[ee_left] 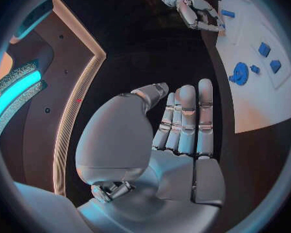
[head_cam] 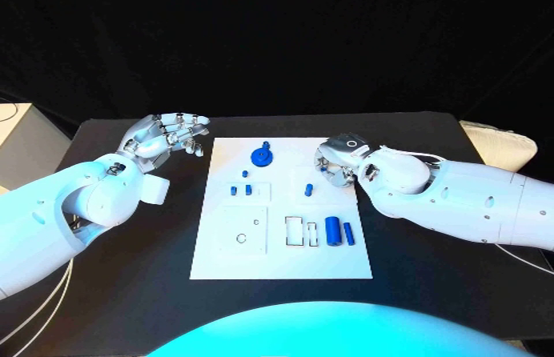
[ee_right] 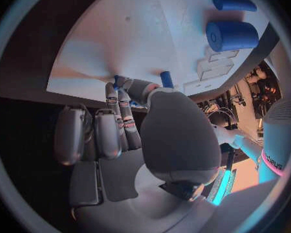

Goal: Assemble the parts on the task board

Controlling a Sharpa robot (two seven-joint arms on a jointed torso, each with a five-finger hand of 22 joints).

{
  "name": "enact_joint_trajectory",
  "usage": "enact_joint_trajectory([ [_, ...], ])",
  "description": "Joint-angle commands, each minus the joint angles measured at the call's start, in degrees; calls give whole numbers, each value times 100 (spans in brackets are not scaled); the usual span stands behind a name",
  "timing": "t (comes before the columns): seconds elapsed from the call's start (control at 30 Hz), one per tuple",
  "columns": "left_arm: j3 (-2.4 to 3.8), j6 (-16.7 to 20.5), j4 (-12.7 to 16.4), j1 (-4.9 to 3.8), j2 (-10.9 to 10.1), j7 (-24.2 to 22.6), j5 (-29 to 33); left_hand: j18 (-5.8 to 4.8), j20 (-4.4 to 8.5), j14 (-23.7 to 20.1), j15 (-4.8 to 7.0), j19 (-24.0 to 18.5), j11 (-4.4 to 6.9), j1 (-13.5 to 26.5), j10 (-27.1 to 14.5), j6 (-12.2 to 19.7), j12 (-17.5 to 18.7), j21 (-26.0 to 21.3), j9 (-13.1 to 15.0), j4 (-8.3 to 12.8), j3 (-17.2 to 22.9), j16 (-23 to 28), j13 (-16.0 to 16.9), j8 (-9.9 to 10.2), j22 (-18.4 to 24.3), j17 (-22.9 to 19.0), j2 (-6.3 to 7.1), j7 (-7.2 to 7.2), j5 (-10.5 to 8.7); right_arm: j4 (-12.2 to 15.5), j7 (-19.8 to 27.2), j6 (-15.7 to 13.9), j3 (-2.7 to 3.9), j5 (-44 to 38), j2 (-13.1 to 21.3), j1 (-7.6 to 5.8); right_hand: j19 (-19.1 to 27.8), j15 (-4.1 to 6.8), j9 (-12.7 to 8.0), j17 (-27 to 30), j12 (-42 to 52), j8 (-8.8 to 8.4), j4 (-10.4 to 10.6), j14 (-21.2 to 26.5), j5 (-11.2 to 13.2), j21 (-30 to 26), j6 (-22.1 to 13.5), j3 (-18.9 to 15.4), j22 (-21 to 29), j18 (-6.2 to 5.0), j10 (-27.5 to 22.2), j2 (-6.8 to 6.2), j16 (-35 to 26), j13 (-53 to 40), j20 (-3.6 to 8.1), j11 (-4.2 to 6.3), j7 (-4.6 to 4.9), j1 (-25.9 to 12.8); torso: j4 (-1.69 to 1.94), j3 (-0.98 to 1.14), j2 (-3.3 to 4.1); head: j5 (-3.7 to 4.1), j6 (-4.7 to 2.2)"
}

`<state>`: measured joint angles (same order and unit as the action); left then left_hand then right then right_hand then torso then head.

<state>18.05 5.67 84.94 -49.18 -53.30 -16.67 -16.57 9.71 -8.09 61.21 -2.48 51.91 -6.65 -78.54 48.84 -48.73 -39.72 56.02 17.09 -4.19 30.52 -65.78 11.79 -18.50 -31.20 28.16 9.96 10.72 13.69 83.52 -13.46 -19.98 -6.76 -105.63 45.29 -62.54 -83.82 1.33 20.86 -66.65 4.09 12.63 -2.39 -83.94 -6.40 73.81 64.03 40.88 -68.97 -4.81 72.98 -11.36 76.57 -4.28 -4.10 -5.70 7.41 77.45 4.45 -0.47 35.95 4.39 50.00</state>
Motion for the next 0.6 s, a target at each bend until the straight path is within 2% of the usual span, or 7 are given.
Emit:
enact_joint_trajectory([
  [0.03, 5, -16, 5, -1, 14, -18, 9, 91, -8, -13, -14, 30, -16, 26, -41, 30, 20, -21, -8, -2, -39, 37, -5, -20, 5, -6, -13, -3, -19, 28, -29, -299, 7, -35, 0, -4, -6, 48, 9, -3, 8, 24, -8, -181, 24, 35, 34, 40, -5, 70, 321, 147, 31, -138, 31, 279, -27, 118, 1, -3, -3, 11, 0],
  [0.43, 5, -25, -14, -1, 27, -4, 8, 91, -8, -14, -15, 37, -17, 20, -49, 35, 23, -31, -9, -3, -44, 39, -11, -23, 14, -7, -15, -3, -18, 239, -10, -432, 31, 118, 144, -11, -11, 50, 17, -13, 8, 33, -15, -183, 27, 56, 41, 43, -33, 74, 332, 140, 38, -143, 32, 281, -29, 112, -5, -6, -10, -6, 0],
  [0.6, 5, -23, -22, -1, 29, 4, 8, 91, -8, -14, -15, 38, -17, 17, -52, 36, 24, -34, -10, -2, -45, 39, -12, -24, 16, -7, -15, -3, -18, 540, -17, -449, 68, 233, 314, -53, -10, 51, 22, -19, 7, 37, -22, -185, 25, 60, 43, 46, -39, 75, 335, 133, 43, -145, 33, 283, -31, 109, -7, -7, -7, -26, 0],
])
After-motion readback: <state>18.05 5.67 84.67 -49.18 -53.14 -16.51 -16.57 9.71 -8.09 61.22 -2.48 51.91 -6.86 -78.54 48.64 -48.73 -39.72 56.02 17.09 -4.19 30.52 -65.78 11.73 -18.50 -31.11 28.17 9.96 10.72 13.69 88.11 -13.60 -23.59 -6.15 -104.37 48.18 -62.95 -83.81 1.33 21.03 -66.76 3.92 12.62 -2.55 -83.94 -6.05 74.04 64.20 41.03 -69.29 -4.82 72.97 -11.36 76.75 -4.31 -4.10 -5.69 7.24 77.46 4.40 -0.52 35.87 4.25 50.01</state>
